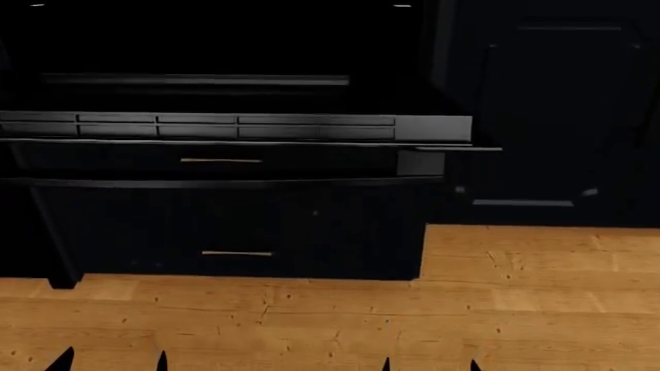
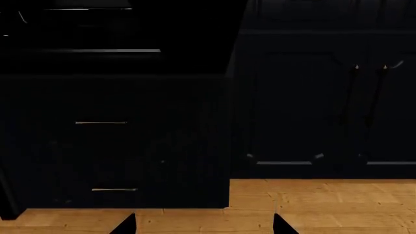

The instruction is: Close the oven door

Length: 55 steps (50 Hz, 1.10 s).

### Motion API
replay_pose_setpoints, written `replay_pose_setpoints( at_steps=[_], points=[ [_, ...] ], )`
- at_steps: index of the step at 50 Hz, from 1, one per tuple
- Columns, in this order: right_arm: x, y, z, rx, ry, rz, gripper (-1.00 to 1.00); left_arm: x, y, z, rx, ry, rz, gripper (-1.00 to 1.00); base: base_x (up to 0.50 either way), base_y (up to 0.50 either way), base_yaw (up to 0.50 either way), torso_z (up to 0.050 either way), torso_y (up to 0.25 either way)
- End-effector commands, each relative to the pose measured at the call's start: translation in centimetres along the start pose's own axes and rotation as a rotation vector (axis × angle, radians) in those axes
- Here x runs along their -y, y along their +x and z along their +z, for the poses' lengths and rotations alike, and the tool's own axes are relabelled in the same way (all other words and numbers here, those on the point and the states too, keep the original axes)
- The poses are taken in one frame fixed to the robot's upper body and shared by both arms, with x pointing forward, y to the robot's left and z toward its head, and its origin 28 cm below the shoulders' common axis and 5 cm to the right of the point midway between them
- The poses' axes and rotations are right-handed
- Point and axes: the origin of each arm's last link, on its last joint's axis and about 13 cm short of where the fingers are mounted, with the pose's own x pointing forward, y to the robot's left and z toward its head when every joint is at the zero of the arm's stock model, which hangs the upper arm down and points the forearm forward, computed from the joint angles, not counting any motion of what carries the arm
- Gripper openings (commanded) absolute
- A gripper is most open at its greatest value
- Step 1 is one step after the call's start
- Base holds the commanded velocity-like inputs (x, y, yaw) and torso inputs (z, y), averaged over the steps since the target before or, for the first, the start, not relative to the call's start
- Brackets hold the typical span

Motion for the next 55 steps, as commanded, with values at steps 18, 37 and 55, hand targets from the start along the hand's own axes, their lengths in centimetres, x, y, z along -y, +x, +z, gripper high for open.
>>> replay_pose_setpoints(
  at_steps=[18,37,55],
  points=[
    [-0.01,-0.01,0.03,-0.001,-0.001,0.002,1.0,0.01,-0.04,0.06,0.004,0.001,0.002,1.0,0.0,0.0,0.0,-0.05,0.0],
    [-0.03,-0.01,-0.01,-0.001,-0.004,0.002,1.0,-0.01,-0.01,0.01,0.0,0.0,0.0,1.0,0.0,0.0,0.0,-0.05,0.0],
    [-0.01,0.07,-0.11,-0.004,-0.013,-0.005,1.0,-0.04,-0.01,0.03,0.008,-0.021,-0.001,1.0,0.0,0.21,0.0,-0.022,0.0]
  ],
)
